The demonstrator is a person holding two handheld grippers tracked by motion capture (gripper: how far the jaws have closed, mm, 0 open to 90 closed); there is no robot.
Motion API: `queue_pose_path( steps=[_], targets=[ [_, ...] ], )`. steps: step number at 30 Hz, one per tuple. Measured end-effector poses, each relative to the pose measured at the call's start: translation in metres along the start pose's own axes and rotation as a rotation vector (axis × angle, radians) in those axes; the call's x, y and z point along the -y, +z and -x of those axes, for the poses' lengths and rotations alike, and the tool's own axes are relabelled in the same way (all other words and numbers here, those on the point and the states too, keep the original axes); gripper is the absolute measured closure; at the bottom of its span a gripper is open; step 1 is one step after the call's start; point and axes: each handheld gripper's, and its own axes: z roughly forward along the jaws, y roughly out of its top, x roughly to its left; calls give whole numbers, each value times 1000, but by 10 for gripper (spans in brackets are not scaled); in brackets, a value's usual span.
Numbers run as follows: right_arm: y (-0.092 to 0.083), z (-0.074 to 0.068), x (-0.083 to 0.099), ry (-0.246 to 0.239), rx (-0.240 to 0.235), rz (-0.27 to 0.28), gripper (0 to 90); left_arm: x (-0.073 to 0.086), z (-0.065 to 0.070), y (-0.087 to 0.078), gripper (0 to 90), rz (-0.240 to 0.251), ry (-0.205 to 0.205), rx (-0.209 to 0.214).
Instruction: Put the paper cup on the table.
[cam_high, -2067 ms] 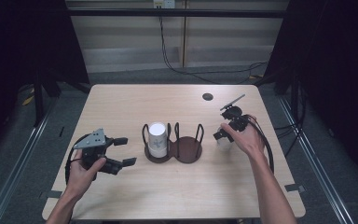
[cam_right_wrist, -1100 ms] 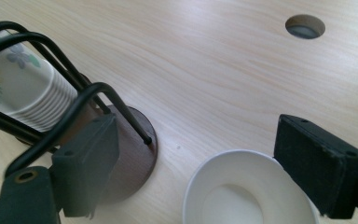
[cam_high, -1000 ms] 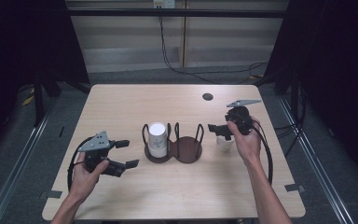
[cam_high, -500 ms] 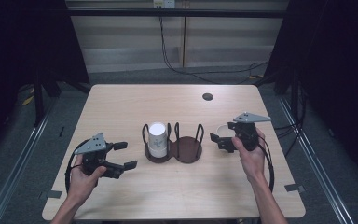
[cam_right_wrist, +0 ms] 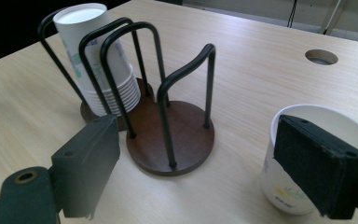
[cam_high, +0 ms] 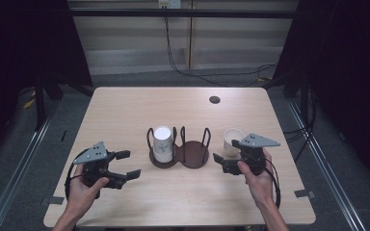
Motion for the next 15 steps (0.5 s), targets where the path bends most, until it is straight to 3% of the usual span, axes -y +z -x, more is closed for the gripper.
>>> queue_pose_path(
  steps=[4, 7, 12, 15],
  targets=[
    [-3, -12, 9, -19, -22, -14, 140, 3, 1, 1, 162, -20, -6, -1],
    [-4, -18, 18, -15, -31, -3, 141, 5, 3, 3, 163, -40, 15, -1],
    [-2, -27, 31, 17, -27, 25, 149, 8, 5, 3, 162, -37, -4, 19],
    [-2, -29, 35, 41, -28, 43, 159, 11, 6, 3, 162, -52, 11, 14]
  ],
)
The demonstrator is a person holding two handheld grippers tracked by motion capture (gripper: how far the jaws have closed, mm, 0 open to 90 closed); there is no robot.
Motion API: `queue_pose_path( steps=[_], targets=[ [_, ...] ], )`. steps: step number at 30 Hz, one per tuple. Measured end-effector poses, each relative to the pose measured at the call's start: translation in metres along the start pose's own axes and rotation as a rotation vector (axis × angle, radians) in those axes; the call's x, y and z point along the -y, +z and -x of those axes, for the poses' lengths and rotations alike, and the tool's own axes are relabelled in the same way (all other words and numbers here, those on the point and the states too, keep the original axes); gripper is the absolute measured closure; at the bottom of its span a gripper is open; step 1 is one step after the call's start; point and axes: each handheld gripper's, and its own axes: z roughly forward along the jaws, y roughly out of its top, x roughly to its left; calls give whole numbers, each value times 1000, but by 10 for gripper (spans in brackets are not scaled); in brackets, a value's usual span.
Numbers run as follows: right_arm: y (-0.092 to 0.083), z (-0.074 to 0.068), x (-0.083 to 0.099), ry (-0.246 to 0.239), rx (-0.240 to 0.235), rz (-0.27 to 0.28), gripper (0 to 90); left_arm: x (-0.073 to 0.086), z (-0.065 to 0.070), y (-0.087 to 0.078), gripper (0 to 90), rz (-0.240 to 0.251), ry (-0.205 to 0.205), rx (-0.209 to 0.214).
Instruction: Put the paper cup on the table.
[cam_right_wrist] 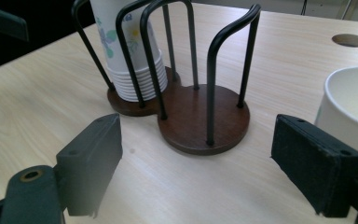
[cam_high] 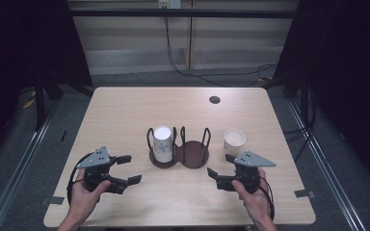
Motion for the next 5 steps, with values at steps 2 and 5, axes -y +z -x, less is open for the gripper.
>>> queue_pose_path(
  steps=[2, 5],
  targets=[
    [-2, -2, 2, -17, 8, 2, 159, 3, -1, 1, 162, -4, 1, 1],
    [-1, 0, 6, 2, -3, -9, 159, 7, -1, 4, 162, 11, -21, -19]
  ],
)
